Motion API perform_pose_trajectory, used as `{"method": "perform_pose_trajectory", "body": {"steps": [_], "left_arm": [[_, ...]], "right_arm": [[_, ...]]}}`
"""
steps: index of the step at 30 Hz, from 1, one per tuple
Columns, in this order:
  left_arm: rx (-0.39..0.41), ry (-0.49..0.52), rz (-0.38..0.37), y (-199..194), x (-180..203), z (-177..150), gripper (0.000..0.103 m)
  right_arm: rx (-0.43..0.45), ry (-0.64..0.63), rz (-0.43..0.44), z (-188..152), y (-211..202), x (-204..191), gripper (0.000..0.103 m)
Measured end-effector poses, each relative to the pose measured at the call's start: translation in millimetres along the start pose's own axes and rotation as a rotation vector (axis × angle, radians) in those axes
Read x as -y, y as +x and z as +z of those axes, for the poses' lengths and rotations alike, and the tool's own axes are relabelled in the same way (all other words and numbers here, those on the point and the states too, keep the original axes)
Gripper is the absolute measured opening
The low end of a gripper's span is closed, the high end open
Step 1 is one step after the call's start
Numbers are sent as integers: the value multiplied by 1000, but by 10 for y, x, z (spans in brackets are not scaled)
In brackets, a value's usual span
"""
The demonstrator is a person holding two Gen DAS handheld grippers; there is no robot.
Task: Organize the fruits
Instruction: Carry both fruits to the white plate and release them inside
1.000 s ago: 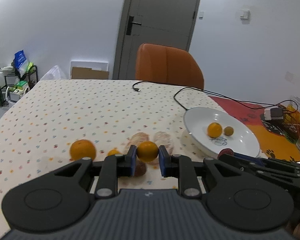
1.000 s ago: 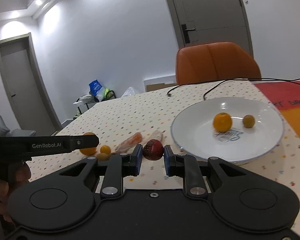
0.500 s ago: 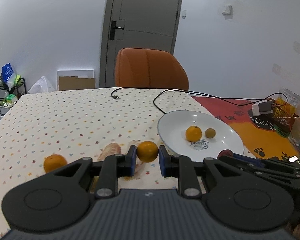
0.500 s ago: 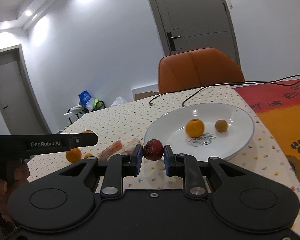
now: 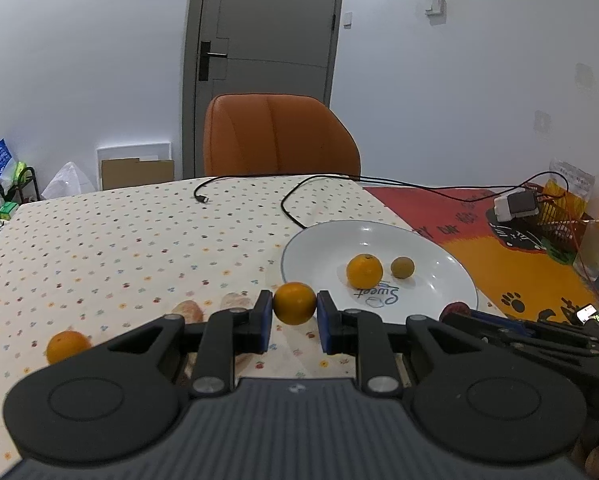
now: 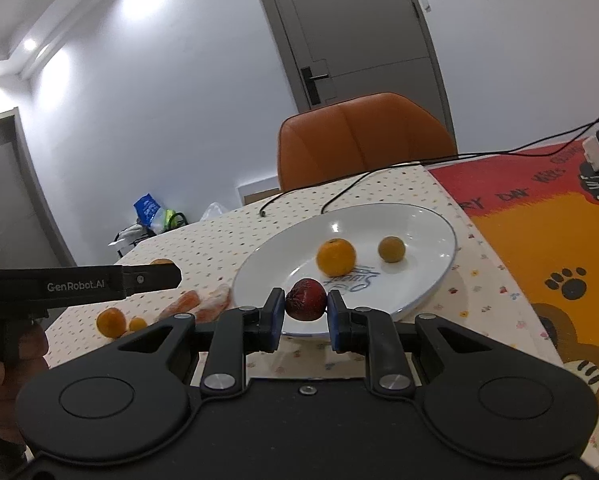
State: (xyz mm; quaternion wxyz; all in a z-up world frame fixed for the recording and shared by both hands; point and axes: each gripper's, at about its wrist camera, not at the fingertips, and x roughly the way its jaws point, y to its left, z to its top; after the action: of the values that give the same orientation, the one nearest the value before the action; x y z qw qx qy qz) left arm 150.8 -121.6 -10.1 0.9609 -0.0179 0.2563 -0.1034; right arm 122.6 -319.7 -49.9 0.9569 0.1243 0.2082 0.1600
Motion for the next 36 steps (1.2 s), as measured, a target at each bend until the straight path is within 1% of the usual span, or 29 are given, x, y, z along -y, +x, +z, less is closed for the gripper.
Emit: {"method": "perform_pose_trajectory", "body": {"steps": [10, 11, 12, 15, 17, 19, 22, 24, 28, 30, 32, 34, 36], "left_arm": [[-4, 24, -32, 242, 188, 89, 22], [-10, 24, -36, 270, 207, 95, 22], [-16, 25, -39, 294, 228, 100, 22], [-41, 25, -56, 352, 269, 121, 23], [-40, 21, -54, 355, 268, 125, 26], [-47, 16, -48, 344, 243, 119, 26], [-59, -4, -39, 305, 174, 101, 28], [-60, -13, -25, 271, 121, 90, 37], [-55, -34, 5, 200, 5, 69, 48], [-52, -43, 19, 167, -53, 64, 53], [-49, -53, 29, 126, -101, 55, 57], [-45, -66, 38, 80, -152, 43, 63], [-39, -77, 45, 34, -200, 35, 73]], "right_arm": [[8, 6, -23, 58, 61, 108, 22], [8, 7, -26, 63, 64, 114, 24], [13, 9, -34, 64, 59, 115, 29], [17, 11, -36, 60, 44, 140, 31], [11, 16, -37, 51, 26, 149, 32], [5, 19, -37, 40, 13, 151, 34], [3, 31, -35, 29, -7, 141, 42], [7, 35, -40, 20, -15, 124, 52], [1, 35, -38, 18, -5, 83, 54], [-2, 33, -37, 19, -1, 59, 59], [-2, 28, -33, 19, -8, 33, 61], [-4, 24, -30, 16, -16, 3, 63], [-3, 24, -33, 20, -19, -23, 65]]}}
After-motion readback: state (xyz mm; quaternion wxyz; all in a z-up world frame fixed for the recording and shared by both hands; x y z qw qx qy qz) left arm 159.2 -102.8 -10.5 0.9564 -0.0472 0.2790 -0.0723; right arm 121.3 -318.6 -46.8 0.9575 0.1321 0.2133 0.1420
